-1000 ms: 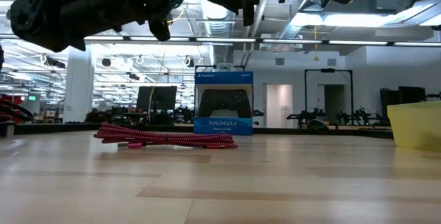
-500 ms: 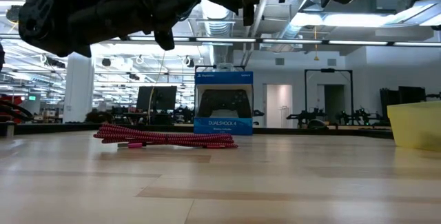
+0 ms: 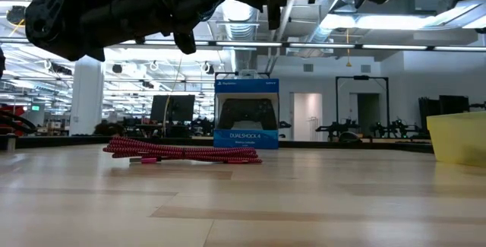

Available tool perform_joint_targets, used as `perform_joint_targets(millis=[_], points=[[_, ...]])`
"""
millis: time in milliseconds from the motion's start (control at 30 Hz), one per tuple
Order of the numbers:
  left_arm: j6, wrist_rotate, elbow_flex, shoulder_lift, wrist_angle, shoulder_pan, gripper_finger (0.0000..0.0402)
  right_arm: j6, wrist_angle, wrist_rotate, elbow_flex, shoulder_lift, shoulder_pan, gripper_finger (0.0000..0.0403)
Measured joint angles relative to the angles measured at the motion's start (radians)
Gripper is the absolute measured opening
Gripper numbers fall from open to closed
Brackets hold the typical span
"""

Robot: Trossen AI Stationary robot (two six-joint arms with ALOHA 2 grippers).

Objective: Pick and place USB-C Cables
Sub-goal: Put the blue charger cable into the yellow bin

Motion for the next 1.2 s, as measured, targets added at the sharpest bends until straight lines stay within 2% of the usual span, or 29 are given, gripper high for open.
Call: perform_joint_targets(millis=[67,233,400,500,633,867,1000,1200], points=[[-0.001,0.0,0.0,0.0,0.0,0.0,0.0002,0.0,0.0,0.001,0.0,-0.001,0.0,0.0016],[-0.019,-0.011,0.0,0.0,-0.006,0.0,0.0006,0.0,-0.008,0.013,0.0,-0.001,0.001,0.0016],[-0.06,-0.064,0.0,0.0,-0.054,0.0,0.0023,0.014,-0.039,0.042,0.0,0.001,0.0,0.0008],[-0.068,-0.052,0.001,0.0,-0.084,-0.001,0.0051,0.019,-0.041,0.068,0.0,0.001,0.002,0.0005],[-0.087,-0.034,0.001,0.0,-0.088,-0.001,0.0108,0.029,-0.037,0.085,0.0,0.001,0.002,0.0005],[-0.161,0.07,0.001,0.0,-0.115,0.0,0.0201,0.038,-0.107,0.078,0.0,-0.016,0.002,0.0004],[-0.18,0.079,-0.008,-0.002,-0.113,0.0,0.0222,0.031,-0.162,0.079,0.0,-0.056,0.002,0.0004],[-0.184,0.091,-0.01,-0.001,-0.116,-0.001,0.022,0.008,-0.274,0.112,0.0,-0.153,-0.002,0.0003]])
